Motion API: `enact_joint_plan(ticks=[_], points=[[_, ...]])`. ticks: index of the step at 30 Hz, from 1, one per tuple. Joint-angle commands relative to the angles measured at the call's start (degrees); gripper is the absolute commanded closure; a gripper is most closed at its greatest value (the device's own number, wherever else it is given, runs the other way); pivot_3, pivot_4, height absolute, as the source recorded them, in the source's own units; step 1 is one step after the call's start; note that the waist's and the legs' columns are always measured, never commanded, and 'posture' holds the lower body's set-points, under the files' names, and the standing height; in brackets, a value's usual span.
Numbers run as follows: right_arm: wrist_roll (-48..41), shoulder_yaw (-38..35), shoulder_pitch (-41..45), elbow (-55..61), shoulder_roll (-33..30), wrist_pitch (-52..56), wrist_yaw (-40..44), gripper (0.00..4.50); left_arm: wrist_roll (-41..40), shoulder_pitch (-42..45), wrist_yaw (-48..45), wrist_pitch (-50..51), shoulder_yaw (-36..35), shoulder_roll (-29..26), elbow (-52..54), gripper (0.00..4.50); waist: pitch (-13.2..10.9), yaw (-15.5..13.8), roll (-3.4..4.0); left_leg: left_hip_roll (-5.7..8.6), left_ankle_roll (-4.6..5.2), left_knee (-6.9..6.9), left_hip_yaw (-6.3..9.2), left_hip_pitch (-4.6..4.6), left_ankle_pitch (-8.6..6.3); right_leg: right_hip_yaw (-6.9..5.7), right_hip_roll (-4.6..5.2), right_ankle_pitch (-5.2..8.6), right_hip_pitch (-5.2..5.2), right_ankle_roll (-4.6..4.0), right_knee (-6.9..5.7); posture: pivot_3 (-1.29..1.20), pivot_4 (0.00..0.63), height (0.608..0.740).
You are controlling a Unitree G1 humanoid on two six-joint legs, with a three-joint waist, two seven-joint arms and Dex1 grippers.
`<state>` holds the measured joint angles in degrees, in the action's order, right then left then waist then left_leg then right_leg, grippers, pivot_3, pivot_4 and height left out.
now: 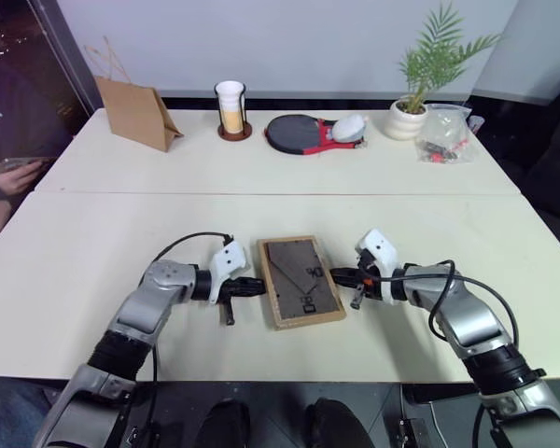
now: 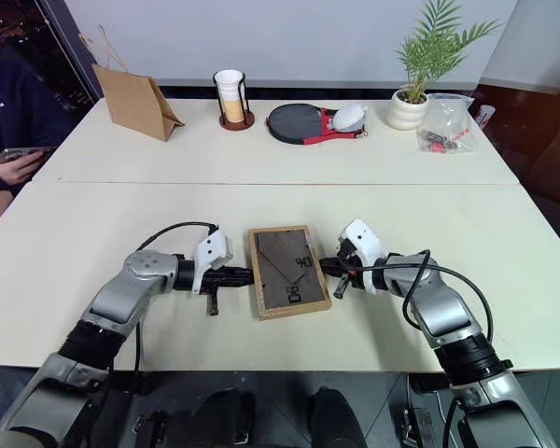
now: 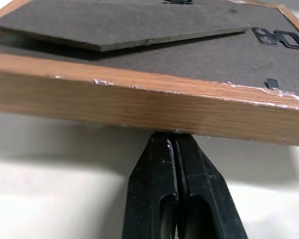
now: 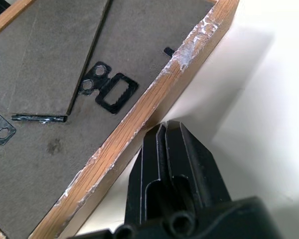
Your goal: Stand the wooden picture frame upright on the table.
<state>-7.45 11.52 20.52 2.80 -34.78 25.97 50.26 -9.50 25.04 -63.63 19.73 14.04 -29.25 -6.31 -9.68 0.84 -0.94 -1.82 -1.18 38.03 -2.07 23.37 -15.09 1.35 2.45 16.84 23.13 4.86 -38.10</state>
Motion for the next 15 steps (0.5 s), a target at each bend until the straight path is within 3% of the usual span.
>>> enact_joint_plan(ticks=[1,8,11,13,15], points=[[1.3,-1.2,-0.5,2.1,-1.8,-0.3,-0.8,4.47,1.7,-0.1,1.0,-1.0,-0.3,-1.8,-1.4,4.48,0.0,-0.1,0.0,0.0,0.0,0.0,0.0,0.0,0.0,0.0,0.0,0.0,0.0,0.0,0.0,0.0,0.15,0.74],[-3.4,-8.0,-3.7,6.7,-8.5,2.5,2.7,4.47,-2.5,0.8,-3.2,3.5,-4.2,-8.5,-2.0,4.48,0.0,0.3,0.0,-0.01,0.0,0.0,-0.01,-0.02,0.0,0.0,-0.03,0.0,0.0,0.0,0.0,0.0,0.15,0.74],[-6.5,-10.3,-6.1,10.9,-11.3,3.5,5.6,4.5,-11.6,-0.5,-7.2,15.6,-7.4,-10.6,2.1,3.68,0.0,0.4,0.0,-0.04,0.01,-0.03,0.0,-0.02,0.0,0.0,-0.11,0.01,0.03,-0.01,0.0,0.0,0.15,0.74],[-6.9,-10.6,-6.3,12.0,-11.8,3.8,5.6,4.5,-14.5,-1.2,-7.6,20.0,-8.3,-11.0,4.4,2.7,0.0,0.2,0.0,-0.09,0.02,-0.05,0.02,0.0,-0.02,0.0,-0.12,0.01,0.05,-0.01,0.01,0.0,0.15,0.74],[-7.2,-10.5,-6.3,13.0,-12.4,3.9,6.2,4.5,-21.0,-1.1,-5.4,30.6,-11.2,-9.5,6.9,1.71,0.0,0.0,-0.01,-0.06,0.02,-0.03,0.03,0.01,-0.02,0.0,-0.08,0.01,0.04,-0.01,0.01,0.0,0.15,0.74]])
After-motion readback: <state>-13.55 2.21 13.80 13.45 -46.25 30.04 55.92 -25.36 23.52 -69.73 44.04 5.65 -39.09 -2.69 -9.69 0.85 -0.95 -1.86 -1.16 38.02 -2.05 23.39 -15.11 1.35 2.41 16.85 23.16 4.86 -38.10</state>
